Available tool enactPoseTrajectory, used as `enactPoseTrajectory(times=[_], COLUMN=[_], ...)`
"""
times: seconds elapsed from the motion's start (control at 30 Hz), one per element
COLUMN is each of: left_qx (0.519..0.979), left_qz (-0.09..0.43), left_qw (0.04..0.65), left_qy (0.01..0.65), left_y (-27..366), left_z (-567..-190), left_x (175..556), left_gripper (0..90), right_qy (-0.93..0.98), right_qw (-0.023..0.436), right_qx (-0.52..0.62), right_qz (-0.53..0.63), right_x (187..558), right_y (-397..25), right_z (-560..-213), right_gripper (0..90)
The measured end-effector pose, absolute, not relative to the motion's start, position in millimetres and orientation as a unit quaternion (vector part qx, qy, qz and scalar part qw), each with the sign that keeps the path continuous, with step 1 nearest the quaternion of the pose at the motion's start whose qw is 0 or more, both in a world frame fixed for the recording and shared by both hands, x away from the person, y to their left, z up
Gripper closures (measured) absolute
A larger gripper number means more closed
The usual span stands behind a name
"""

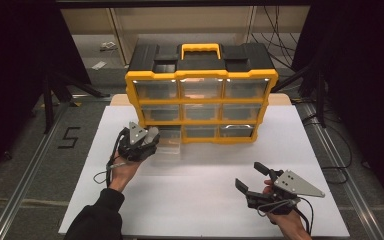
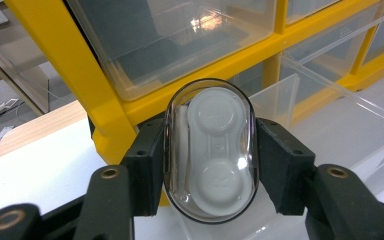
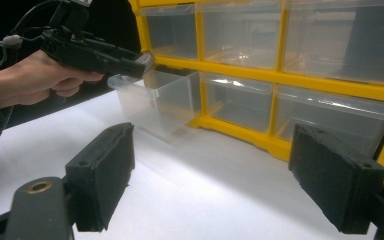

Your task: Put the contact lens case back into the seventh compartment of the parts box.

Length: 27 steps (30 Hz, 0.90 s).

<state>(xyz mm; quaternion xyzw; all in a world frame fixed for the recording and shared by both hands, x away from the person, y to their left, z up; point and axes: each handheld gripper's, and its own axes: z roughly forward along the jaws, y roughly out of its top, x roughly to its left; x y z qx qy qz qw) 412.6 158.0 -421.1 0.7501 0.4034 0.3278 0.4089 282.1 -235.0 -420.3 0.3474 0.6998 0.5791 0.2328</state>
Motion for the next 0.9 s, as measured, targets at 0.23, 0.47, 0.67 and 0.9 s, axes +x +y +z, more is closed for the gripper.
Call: enactPoseTrajectory(times=[0.23, 0.47, 0.67, 0.9], left_qx=[0.750, 0.748, 0.744, 0.733], left_qz=[0.329, 0.330, 0.297, 0.256], left_qw=[0.414, 0.430, 0.463, 0.495], left_qy=[0.397, 0.382, 0.380, 0.391], left_y=[157.6, 153.8, 151.9, 152.3], left_z=[-419.7, -414.7, -411.4, -411.6], left_x=[411.0, 405.5, 402.7, 400.7], left_gripper=[43.8, 37.7, 25.6, 17.2], right_qy=[0.700, 0.701, 0.700, 0.702], right_qw=[0.233, 0.233, 0.233, 0.233], right_qx=[0.347, 0.347, 0.347, 0.345], right_qz=[0.579, 0.579, 0.579, 0.578], right_x=[282.0, 282.0, 281.6, 281.3], right_y=[-235.1, -235.1, -235.2, -235.1], right_z=[-420.0, -420.2, -420.0, -419.8], right_gripper=[19.3, 19.4, 19.4, 19.4])
